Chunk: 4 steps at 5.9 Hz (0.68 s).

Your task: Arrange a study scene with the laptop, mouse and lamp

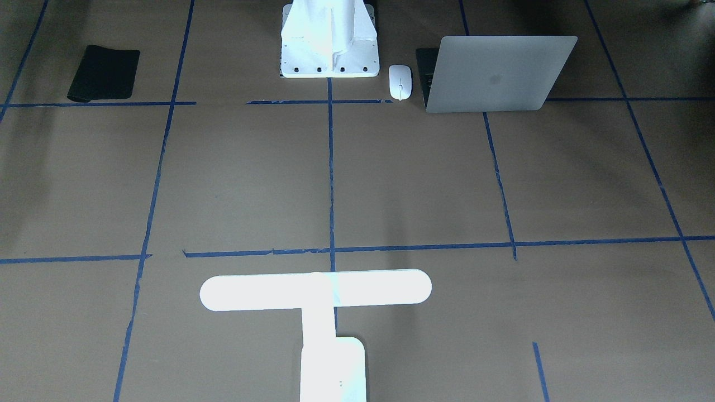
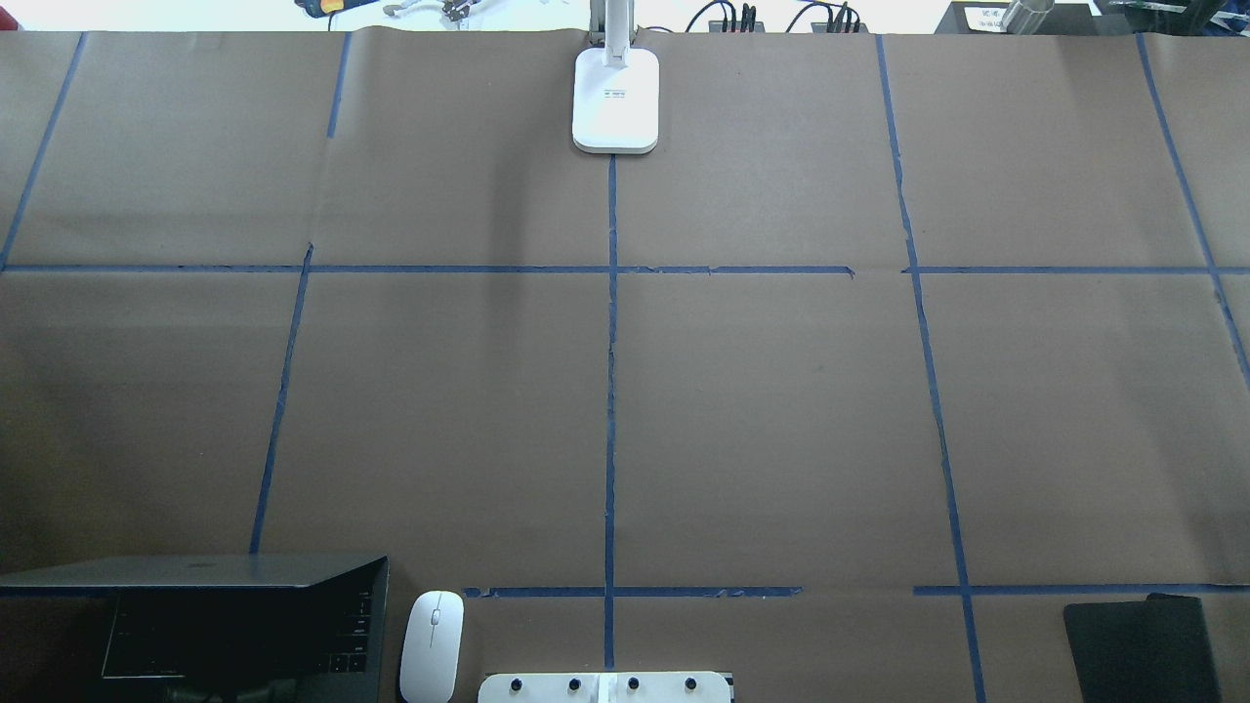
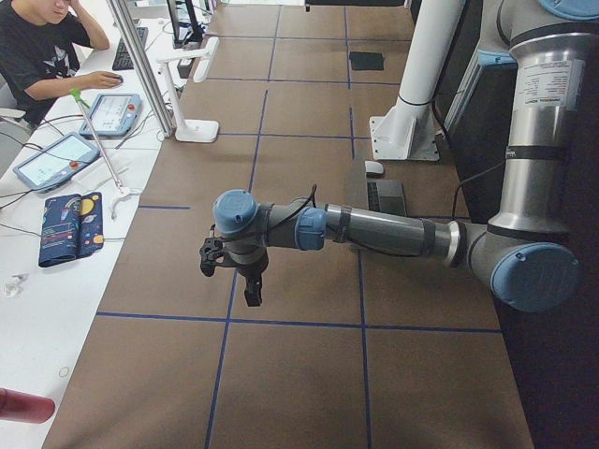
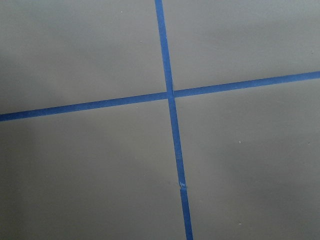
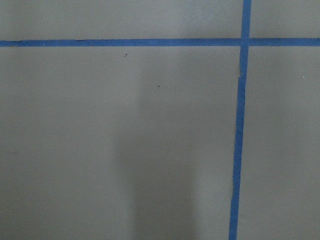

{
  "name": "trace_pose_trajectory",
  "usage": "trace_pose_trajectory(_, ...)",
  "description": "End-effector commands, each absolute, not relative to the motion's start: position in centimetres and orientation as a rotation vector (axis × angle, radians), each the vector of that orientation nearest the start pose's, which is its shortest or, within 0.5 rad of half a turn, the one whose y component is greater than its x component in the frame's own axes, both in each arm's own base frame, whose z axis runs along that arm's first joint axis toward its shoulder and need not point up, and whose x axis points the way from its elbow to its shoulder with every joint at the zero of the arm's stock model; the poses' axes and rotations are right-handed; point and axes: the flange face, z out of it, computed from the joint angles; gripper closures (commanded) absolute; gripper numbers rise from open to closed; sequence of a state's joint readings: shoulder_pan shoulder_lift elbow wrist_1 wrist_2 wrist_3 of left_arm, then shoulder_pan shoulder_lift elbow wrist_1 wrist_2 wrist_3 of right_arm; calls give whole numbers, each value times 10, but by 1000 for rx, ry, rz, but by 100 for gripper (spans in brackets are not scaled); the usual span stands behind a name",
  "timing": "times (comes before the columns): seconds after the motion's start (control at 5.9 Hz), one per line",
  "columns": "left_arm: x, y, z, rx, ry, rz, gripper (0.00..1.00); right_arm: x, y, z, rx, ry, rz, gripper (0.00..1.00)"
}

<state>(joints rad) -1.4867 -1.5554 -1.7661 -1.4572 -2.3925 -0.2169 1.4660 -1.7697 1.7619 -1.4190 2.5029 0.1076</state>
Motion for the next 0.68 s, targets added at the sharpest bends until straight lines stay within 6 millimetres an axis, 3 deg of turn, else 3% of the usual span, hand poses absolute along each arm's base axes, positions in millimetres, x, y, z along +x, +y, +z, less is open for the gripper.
trace_pose_trajectory(0.0, 15, -427, 506, -158, 910, -235, 0, 1, -420, 623, 71, -952, -104, 0)
trace_pose_trajectory(0.51, 108, -349, 359, -463, 892, -691, 0, -4, -424, 619, 77, -949, -123, 0)
